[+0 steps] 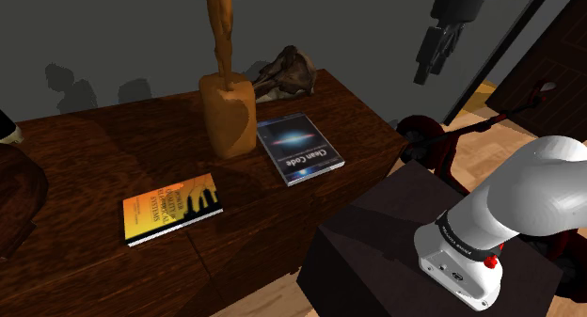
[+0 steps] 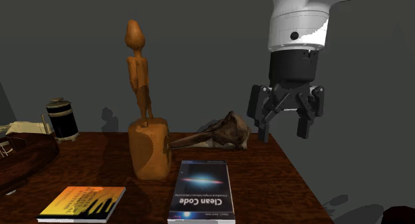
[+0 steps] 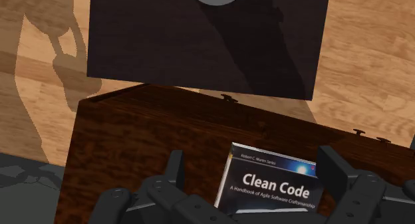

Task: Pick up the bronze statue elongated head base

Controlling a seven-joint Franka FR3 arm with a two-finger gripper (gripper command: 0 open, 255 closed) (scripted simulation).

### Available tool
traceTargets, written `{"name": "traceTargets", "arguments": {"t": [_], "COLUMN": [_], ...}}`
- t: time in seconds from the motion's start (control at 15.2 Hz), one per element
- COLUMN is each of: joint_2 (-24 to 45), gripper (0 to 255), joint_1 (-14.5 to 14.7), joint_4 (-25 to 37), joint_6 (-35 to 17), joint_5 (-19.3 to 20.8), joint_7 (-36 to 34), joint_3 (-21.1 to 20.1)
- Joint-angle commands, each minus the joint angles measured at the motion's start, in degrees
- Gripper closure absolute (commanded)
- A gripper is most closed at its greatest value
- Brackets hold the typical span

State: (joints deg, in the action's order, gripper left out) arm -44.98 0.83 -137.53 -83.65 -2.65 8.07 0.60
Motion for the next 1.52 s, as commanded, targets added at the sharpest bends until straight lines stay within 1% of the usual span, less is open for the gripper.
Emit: {"name": "traceTargets", "arguments": {"t": [0.0, 0.33, 0.73, 1.12, 1.45], "joint_2": [0.0, 4.8, 11.5, 18.9, 25.7], "gripper": [0, 0, 0, 0, 0], "joint_1": [0.0, 1.7, 2.9, 3.3, 3.3], "joint_4": [0.0, 4.2, 10.9, 19.4, 27.9], "joint_6": [0.0, -5.4, -11.2, -16.0, -18.8], "joint_5": [0.0, -3.3, -5.3, -4.9, -2.4], "joint_7": [0.0, -4.8, -10.4, -16.2, -21.5], "joint_3": [0.0, -4.6, -9.8, -15.1, -19.5]}}
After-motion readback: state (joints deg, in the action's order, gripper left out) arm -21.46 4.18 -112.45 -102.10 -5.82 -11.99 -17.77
